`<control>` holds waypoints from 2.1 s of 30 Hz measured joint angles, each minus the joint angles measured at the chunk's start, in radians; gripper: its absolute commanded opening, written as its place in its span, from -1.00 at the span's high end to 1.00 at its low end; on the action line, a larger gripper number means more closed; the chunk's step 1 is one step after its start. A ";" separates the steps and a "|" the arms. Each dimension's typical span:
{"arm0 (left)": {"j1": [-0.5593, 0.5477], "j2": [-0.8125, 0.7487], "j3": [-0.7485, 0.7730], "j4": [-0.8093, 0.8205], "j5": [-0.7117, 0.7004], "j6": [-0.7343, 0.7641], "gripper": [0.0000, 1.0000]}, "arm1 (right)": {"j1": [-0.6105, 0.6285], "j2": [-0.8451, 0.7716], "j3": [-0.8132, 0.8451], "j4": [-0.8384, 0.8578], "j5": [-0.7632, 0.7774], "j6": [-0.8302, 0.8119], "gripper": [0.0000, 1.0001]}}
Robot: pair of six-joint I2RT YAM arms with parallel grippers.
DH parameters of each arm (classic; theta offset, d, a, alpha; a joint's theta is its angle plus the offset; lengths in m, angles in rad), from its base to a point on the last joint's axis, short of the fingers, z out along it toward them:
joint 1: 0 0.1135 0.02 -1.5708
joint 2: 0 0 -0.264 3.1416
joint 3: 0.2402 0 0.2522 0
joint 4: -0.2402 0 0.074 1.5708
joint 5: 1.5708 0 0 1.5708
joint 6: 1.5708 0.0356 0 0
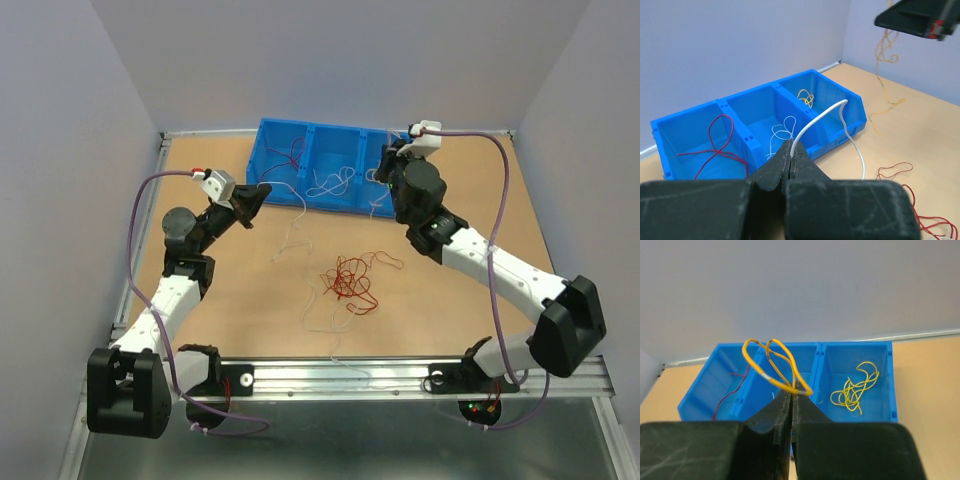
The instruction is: Untangle the cables
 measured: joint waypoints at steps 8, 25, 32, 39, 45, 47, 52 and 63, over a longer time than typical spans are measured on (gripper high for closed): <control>-0.006 -0.009 -0.004 0.005 0.005 0.008 1.00 | -0.090 0.255 0.175 0.010 0.005 -0.007 0.99; -0.023 -0.035 -0.016 0.009 0.010 0.024 1.00 | -0.251 0.587 0.368 -0.177 0.001 0.140 -0.63; -0.030 -0.035 -0.019 0.008 0.010 0.031 1.00 | -0.245 0.457 0.244 -0.188 -0.174 0.141 -0.74; -0.037 -0.035 -0.019 0.007 0.006 0.042 1.00 | -0.237 0.149 -0.101 -0.033 -0.543 0.124 -0.80; -0.038 -0.030 -0.019 -0.016 -0.019 0.053 1.00 | -0.160 0.065 -0.288 0.078 -0.781 0.086 -0.92; -0.038 -0.020 -0.018 -0.024 -0.027 0.056 1.00 | -0.082 0.065 -0.309 0.095 -0.838 0.043 -0.93; -0.038 0.012 -0.013 -0.054 -0.035 0.061 1.00 | 0.036 0.065 -0.332 0.168 -0.966 -0.035 -0.93; -0.038 0.034 0.010 -0.090 -0.044 0.072 1.00 | 0.111 0.328 -0.208 0.262 -0.962 -0.124 -0.70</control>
